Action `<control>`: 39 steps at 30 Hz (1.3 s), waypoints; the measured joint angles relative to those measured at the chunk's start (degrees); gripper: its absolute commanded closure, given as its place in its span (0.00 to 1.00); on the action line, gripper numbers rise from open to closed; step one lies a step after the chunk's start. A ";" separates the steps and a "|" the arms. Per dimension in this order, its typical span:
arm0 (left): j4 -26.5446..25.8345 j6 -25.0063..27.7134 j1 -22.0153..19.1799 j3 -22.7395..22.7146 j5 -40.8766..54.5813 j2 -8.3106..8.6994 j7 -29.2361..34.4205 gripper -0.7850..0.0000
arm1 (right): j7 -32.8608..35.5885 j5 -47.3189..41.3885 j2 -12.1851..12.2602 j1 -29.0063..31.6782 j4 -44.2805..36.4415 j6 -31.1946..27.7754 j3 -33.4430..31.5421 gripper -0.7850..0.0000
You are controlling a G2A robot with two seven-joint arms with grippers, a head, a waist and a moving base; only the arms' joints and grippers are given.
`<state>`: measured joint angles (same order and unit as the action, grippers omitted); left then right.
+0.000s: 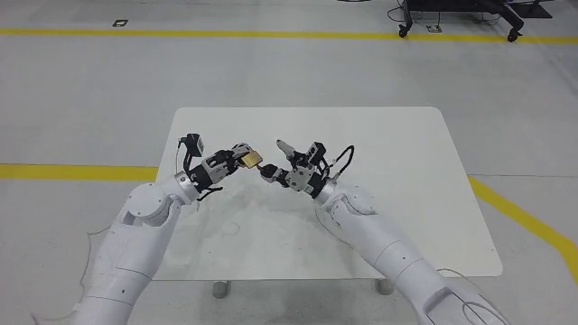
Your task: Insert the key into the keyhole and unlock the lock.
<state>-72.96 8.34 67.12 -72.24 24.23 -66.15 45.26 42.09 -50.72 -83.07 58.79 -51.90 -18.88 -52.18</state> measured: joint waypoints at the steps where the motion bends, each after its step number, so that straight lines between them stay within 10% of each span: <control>1: 0.05 -0.15 -0.10 0.15 -0.61 0.01 -0.16 1.00 | -3.07 3.60 0.39 0.38 -0.63 -2.80 -0.62 0.00; 9: -0.68 -1.96 -1.36 4.95 -10.18 -0.56 -4.49 1.00 | -27.22 27.79 5.05 11.88 -16.89 -11.55 -12.97 0.00; 19: -0.50 -5.61 -2.79 16.06 -24.95 -2.66 -12.64 1.00 | -27.86 28.25 5.38 13.66 -19.45 -11.57 -14.51 0.00; 24: 0.92 -4.85 -3.52 17.28 -25.26 -3.30 -14.36 0.05 | -27.87 28.25 5.38 13.66 -19.45 -11.57 -14.51 0.00; 25: 1.15 -4.76 -3.61 17.33 -25.24 -3.37 -14.54 0.00 | -27.87 28.25 5.38 13.66 -19.45 -11.57 -14.51 0.00; 39: -0.73 -0.18 -2.09 12.83 -29.73 -2.40 -17.56 0.00 | -27.87 28.26 5.38 13.66 -19.45 -11.57 -14.51 0.00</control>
<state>-73.69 8.16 65.04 -59.40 -5.50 -68.55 27.69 14.22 -22.47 -77.69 72.45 -71.35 -30.45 -66.69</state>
